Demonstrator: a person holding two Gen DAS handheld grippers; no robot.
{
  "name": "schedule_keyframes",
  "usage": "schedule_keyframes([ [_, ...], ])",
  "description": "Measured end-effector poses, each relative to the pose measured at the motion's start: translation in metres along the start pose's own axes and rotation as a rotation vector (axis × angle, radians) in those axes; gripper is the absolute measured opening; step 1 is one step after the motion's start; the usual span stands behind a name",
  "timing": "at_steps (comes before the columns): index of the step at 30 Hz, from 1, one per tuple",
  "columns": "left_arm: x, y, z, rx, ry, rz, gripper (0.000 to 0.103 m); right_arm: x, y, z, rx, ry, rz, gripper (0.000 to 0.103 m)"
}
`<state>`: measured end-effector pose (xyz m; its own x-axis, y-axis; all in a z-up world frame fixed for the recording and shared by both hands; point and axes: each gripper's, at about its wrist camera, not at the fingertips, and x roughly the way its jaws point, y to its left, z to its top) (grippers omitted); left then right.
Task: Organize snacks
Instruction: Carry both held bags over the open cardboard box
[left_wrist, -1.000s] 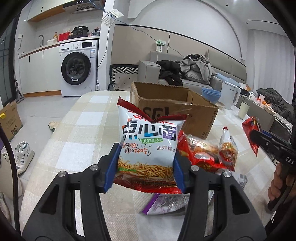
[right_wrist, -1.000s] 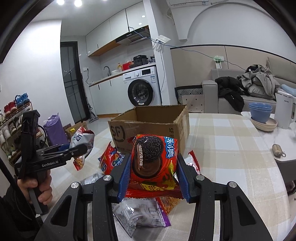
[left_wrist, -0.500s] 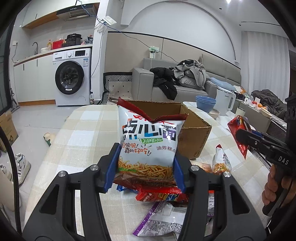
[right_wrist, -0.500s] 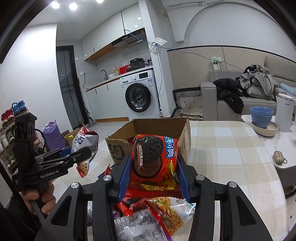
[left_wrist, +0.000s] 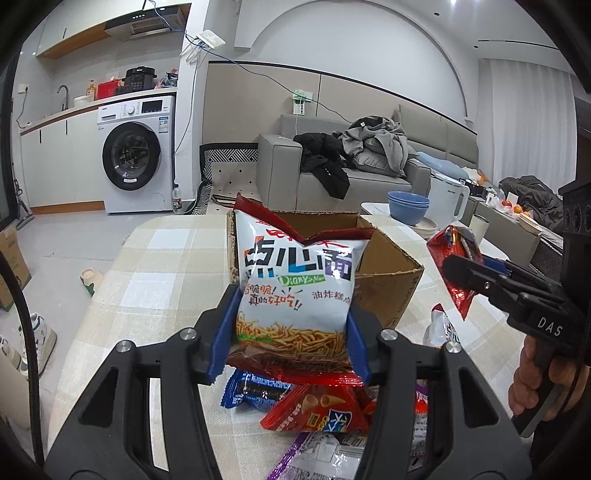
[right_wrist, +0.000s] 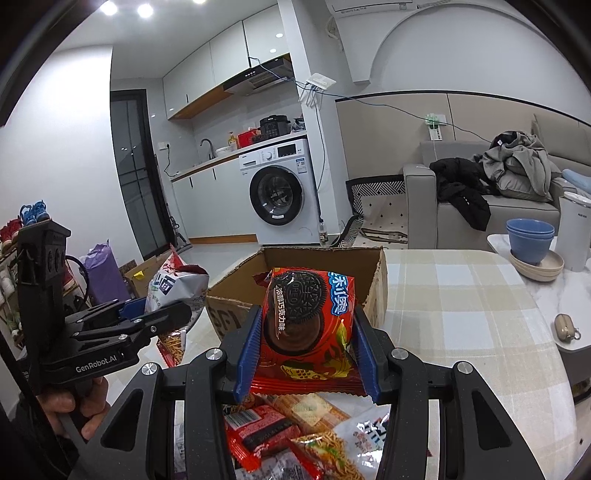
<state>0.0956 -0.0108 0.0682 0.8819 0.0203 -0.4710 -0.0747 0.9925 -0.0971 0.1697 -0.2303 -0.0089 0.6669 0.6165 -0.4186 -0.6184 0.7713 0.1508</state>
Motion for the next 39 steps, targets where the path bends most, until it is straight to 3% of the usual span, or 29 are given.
schedule_keyframes([
  [39, 0.092, 0.005, 0.064, 0.023, 0.079, -0.024, 0.049, 0.068, -0.005, 0.037, -0.014, 0.103, 0.020, 0.047],
])
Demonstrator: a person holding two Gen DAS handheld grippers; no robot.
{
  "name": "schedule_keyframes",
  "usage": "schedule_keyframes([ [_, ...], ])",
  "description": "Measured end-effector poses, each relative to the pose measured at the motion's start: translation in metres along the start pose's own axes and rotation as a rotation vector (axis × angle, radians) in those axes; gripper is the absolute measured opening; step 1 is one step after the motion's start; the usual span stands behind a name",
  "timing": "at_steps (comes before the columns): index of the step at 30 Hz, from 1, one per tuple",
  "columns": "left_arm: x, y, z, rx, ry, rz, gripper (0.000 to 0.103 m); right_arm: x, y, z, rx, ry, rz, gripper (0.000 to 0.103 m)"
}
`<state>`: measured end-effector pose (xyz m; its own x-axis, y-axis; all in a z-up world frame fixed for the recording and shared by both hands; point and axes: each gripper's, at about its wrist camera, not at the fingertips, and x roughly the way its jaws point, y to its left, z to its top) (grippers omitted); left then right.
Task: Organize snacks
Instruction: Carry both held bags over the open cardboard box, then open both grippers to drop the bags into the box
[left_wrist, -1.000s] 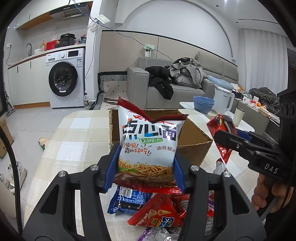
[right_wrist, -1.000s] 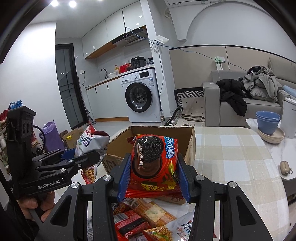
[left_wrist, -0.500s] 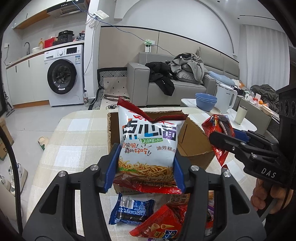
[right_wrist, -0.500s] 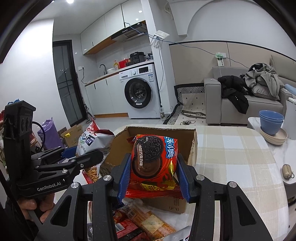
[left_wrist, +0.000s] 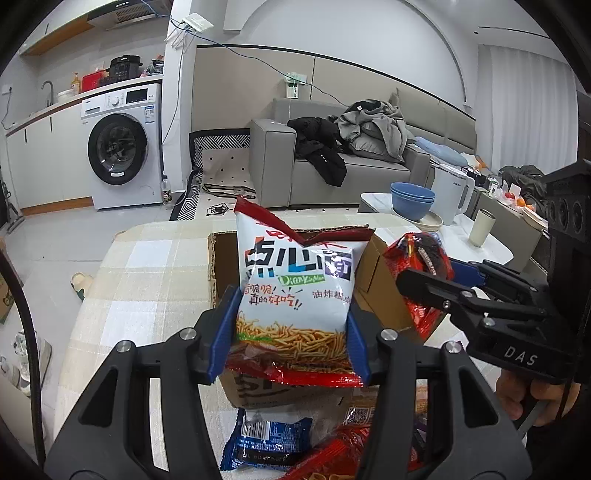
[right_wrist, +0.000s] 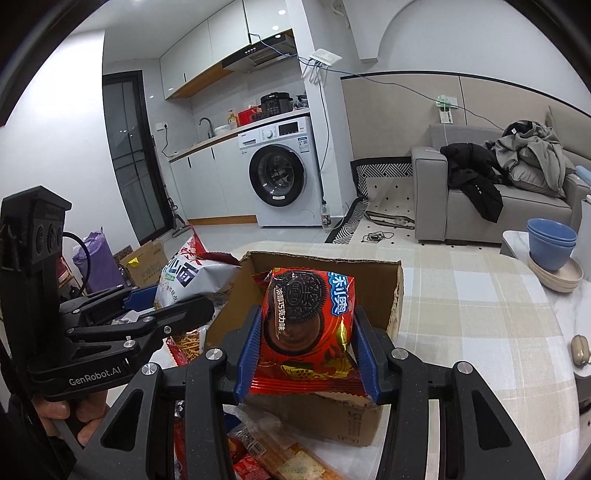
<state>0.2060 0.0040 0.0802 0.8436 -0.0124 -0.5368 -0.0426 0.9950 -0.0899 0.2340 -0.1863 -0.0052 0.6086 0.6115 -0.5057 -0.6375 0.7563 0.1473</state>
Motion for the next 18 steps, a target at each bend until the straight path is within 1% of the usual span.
schedule_keyframes([
  [5, 0.014, 0.002, 0.009, 0.011, 0.015, -0.010, 0.049, 0.011, 0.001, 0.004, -0.011, 0.022, 0.005, 0.047],
  [9, 0.022, -0.001, 0.015, 0.029, 0.022, -0.005, 0.049, 0.016, 0.002, 0.004, -0.022, 0.037, 0.011, 0.047],
  [14, 0.032, -0.001, 0.013, 0.014, 0.049, -0.023, 0.050, 0.020, -0.002, 0.003, -0.015, 0.054, 0.015, 0.047],
  [18, 0.037, 0.002, 0.010, 0.005, 0.058, -0.022, 0.050, 0.022, -0.003, 0.000, -0.011, 0.068, 0.011, 0.047],
])
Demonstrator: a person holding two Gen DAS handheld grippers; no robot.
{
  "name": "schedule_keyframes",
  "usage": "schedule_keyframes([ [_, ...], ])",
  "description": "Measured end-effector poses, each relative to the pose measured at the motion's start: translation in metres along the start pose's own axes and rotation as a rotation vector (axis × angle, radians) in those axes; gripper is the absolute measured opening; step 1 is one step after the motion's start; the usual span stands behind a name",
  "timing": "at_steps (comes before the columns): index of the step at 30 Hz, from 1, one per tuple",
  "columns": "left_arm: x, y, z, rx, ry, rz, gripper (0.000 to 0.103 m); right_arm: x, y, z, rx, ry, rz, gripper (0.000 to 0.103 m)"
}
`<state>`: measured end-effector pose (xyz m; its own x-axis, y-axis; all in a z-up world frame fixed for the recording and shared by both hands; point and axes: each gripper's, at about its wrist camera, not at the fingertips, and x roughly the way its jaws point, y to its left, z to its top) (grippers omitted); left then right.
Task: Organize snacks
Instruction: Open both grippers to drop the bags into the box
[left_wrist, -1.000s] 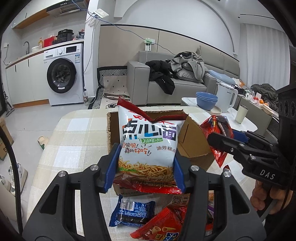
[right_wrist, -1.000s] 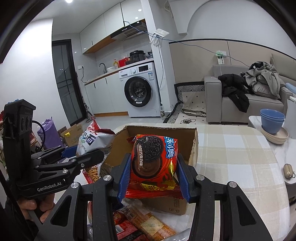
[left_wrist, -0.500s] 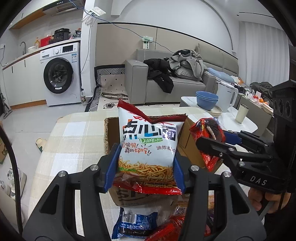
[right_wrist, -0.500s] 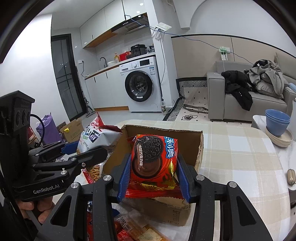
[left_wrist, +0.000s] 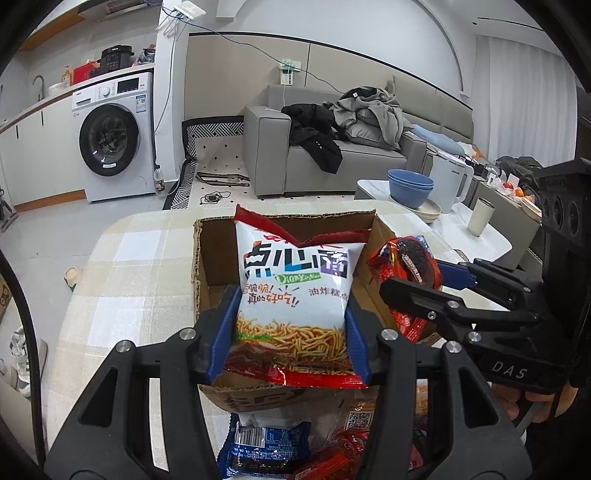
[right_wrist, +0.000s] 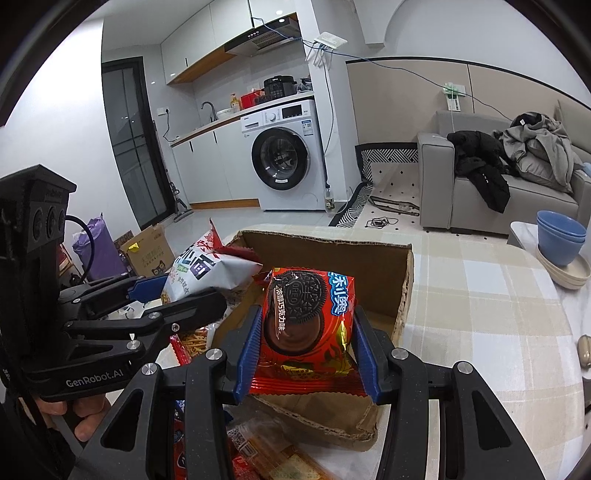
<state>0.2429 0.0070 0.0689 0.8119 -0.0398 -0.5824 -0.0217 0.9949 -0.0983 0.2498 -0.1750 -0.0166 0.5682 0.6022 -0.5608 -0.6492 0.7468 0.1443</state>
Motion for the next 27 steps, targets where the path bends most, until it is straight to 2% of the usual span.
schedule_keyframes([
  [8, 0.010, -0.001, 0.001, 0.020, 0.029, 0.010, 0.050, 0.002, -0.005, -0.005, 0.024, 0.019, -0.008, 0.047],
  [11, 0.012, 0.000, -0.001, 0.025, 0.046, -0.005, 0.056, 0.001, -0.008, -0.007, 0.031, 0.020, -0.001, 0.048],
  [14, 0.007, 0.004, -0.005, 0.009, 0.047, -0.020, 0.079, -0.005, -0.009, -0.007, 0.031, -0.002, 0.022, 0.059],
  [16, 0.002, 0.006, -0.007, -0.002, 0.031, -0.015, 0.083, -0.011, -0.006, -0.009, 0.016, -0.022, 0.005, 0.069],
  [17, -0.001, 0.006, -0.008, -0.007, 0.028, -0.016, 0.084, -0.014, -0.005, -0.010, 0.007, -0.031, -0.004, 0.081],
  [18, -0.005, 0.006, -0.011, -0.014, 0.027, -0.018, 0.089, -0.019, -0.004, -0.011, -0.001, -0.046, -0.013, 0.091],
  [19, -0.008, 0.007, -0.013, -0.024, 0.026, -0.019, 0.102, -0.024, -0.003, -0.013, -0.005, -0.061, -0.020, 0.094],
  [23, -0.027, 0.015, -0.026, -0.070, 0.000, 0.003, 0.102, -0.042, -0.005, -0.022, -0.003, -0.067, -0.055, 0.103],
  [27, -0.046, 0.014, -0.039, -0.059, -0.012, 0.032, 0.102, -0.057, -0.008, -0.034, 0.023, -0.061, -0.096, 0.102],
])
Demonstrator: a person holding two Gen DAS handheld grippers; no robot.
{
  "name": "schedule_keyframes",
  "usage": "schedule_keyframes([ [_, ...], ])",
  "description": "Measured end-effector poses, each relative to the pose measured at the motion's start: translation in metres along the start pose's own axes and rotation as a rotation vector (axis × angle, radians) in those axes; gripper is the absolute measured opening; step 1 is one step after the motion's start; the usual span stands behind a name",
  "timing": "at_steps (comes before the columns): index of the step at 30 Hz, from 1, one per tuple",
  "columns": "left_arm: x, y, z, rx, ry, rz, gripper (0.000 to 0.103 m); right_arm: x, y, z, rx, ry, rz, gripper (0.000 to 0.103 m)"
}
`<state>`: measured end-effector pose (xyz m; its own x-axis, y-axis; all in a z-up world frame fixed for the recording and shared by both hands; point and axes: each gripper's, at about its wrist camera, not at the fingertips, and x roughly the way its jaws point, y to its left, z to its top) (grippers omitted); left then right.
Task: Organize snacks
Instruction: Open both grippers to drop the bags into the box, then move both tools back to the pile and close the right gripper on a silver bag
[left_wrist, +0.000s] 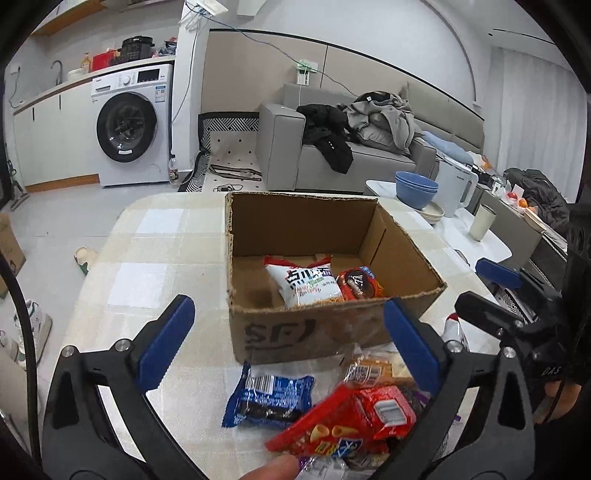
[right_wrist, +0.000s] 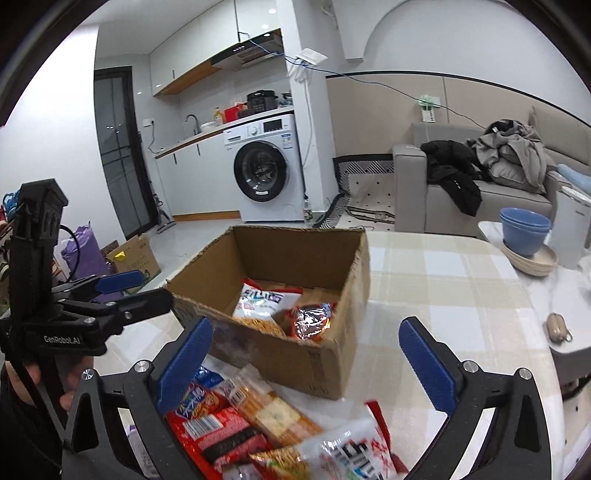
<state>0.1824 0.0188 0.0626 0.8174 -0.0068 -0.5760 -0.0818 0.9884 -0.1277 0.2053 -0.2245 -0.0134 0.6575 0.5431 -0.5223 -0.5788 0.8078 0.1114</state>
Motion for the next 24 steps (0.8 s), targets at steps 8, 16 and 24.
schedule_keyframes([
  [8, -0.039, -0.015, -0.034, 0.079, -0.032, 0.057, 0.102, -0.028, 0.003, -0.028, -0.016, -0.003, -0.006, 0.103],
  [16, -0.063, -0.020, -0.069, 0.078, -0.014, 0.070, 0.102, -0.042, 0.001, -0.052, -0.023, -0.013, 0.001, 0.103],
  [24, -0.071, -0.019, -0.077, 0.088, -0.026, 0.061, 0.102, -0.051, 0.002, -0.063, -0.040, -0.026, -0.002, 0.103],
])
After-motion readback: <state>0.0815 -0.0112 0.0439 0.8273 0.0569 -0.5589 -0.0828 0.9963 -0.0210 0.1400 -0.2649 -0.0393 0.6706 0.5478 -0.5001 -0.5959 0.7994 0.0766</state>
